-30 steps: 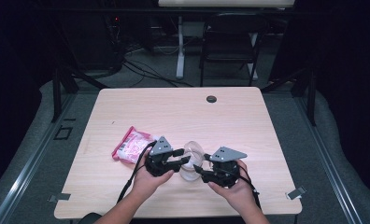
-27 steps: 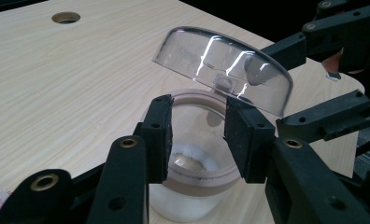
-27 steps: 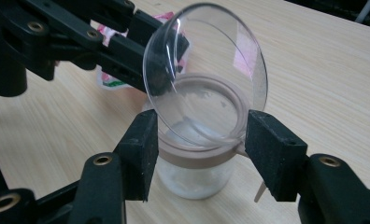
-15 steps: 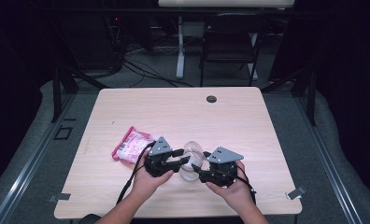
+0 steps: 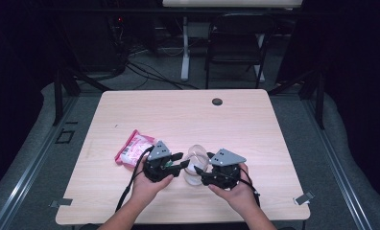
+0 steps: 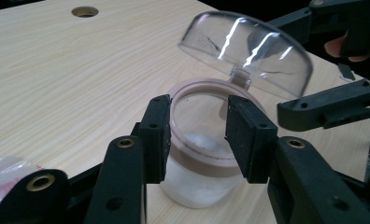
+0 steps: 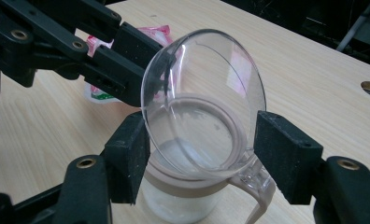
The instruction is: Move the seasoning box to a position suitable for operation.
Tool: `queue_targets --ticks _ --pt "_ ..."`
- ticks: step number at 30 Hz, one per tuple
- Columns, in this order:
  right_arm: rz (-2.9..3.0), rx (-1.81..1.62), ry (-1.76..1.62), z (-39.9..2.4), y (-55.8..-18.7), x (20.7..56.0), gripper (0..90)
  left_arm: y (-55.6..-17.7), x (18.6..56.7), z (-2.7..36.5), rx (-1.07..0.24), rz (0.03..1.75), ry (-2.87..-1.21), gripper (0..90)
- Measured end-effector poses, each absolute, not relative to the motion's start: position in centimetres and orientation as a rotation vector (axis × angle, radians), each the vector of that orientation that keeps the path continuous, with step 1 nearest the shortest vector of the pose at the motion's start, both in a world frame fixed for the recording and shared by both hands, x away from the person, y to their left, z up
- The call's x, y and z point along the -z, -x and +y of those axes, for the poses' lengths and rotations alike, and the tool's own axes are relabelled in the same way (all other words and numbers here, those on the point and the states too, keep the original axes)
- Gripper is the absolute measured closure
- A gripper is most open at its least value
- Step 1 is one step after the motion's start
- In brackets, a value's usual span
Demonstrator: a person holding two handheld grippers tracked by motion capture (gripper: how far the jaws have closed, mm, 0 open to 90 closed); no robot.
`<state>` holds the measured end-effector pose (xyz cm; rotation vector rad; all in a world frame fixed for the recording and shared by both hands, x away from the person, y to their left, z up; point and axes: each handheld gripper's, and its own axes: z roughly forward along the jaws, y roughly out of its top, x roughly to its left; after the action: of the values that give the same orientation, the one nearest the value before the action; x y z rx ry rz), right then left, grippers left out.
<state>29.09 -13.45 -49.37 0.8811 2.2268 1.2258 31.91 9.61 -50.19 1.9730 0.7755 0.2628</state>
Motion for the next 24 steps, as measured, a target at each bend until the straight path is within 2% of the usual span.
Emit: queue_targets --ticks 19,24 --pt "2.221 -1.284 -0.937 -14.3 -29.1 49.5 38.6 -32.7 51.1 9.3 -0.24 0.791 -1.995 58.4" --pt "2.23 -1.276 -0.975 -14.8 -29.0 49.6 43.1 -32.8 51.5 8.8 -0.222 0.792 -2.014 60.0"
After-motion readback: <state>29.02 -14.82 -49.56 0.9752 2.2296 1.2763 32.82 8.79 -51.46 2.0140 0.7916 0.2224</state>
